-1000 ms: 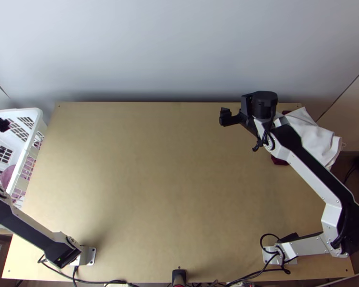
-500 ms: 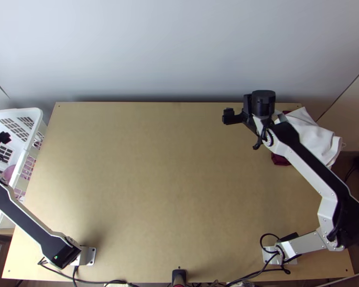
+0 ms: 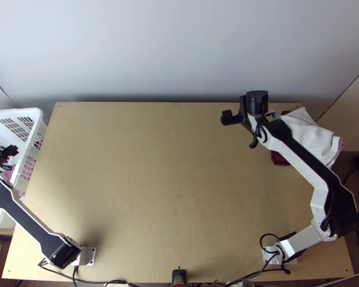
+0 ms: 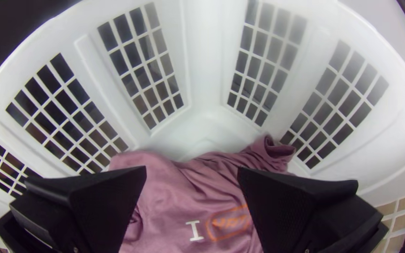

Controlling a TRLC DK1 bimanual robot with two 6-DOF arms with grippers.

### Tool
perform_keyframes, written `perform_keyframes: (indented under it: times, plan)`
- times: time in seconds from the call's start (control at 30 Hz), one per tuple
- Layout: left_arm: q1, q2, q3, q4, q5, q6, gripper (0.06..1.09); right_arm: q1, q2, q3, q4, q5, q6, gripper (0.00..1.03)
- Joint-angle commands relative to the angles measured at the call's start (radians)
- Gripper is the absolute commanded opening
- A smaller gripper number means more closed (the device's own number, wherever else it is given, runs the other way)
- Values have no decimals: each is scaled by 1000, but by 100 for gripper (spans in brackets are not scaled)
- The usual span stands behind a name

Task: Fold the t-shirt

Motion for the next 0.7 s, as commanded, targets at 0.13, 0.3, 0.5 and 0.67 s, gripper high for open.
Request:
perform_keyframes:
  times: [0.13,0.3,0.5,0.67]
  plan:
    - [75,71,7,-57,-55,34,100,-2,40,2,0,27,-20,99]
    - [96,106,-31,-94,-77,49,100,10,51,2,0,43,-52,99]
    - [101,123,-31,-111,-100,66,100,18,51,14,0,59,-67,99]
    - [119,166,-26,-94,-100,126,97,21,51,16,-6,66,-71,99]
